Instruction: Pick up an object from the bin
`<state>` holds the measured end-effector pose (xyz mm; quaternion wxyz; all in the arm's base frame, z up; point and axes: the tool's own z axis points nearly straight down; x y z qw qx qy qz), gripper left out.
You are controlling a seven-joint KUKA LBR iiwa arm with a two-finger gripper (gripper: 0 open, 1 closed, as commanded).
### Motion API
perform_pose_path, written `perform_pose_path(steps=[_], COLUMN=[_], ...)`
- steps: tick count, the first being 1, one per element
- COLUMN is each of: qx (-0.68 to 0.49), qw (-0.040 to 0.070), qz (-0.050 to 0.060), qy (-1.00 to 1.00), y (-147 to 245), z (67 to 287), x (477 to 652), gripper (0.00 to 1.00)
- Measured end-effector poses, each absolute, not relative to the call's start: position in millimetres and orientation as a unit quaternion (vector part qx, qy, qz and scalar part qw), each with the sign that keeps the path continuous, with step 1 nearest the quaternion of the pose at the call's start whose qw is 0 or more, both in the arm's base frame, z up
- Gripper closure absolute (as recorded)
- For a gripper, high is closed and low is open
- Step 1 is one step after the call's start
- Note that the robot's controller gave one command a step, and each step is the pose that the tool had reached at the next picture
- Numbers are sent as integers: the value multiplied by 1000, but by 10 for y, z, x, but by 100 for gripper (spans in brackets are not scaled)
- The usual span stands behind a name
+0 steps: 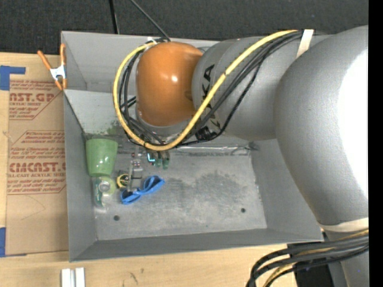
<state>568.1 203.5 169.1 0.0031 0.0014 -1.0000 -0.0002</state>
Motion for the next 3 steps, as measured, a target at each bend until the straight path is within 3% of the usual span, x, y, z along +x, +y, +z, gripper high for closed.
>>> perform_pose_path(steps=[1, 2, 3], qx=[-63, -62, -60], qw=[4, 1, -5], qz=[1, -1, -2], qy=[-998, -998, -998], y=[1565, 1581, 1429], z=[657, 696, 2251], x=[5141, 5169, 5280], gripper=[0, 100, 100])
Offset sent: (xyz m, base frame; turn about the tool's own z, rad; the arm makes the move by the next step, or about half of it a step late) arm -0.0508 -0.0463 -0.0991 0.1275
